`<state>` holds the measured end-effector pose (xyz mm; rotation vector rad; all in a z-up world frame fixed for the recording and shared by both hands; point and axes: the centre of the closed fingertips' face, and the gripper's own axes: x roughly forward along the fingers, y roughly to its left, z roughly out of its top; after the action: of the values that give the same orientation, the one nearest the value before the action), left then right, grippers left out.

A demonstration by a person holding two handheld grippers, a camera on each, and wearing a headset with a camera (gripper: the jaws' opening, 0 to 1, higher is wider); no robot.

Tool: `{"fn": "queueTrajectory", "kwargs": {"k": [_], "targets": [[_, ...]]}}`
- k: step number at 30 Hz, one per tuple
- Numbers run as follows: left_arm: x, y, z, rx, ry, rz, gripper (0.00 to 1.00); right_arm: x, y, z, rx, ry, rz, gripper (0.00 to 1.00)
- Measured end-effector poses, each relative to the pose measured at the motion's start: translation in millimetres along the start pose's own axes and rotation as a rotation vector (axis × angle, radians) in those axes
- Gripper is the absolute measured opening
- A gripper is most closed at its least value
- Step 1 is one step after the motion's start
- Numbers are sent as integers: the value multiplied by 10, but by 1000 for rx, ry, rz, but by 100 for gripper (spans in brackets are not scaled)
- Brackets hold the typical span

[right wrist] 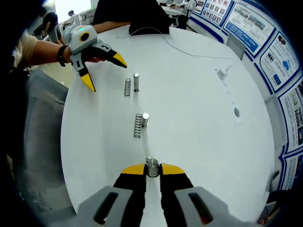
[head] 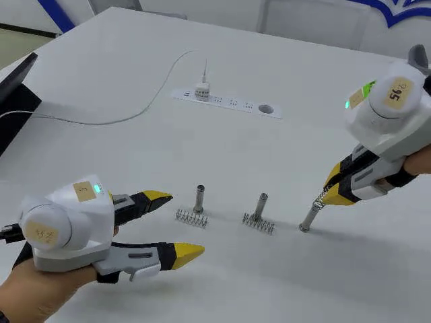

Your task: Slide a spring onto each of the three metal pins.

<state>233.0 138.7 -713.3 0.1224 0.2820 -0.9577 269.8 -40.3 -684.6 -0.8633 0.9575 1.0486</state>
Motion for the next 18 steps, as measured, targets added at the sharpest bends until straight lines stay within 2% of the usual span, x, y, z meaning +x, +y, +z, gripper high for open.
{"fn": "queueTrajectory", "kwargs": {"k": [18], "targets": [[6, 11, 8, -2, -2, 3, 61, 272, 58, -60, 2, 51, 39, 12]]}}
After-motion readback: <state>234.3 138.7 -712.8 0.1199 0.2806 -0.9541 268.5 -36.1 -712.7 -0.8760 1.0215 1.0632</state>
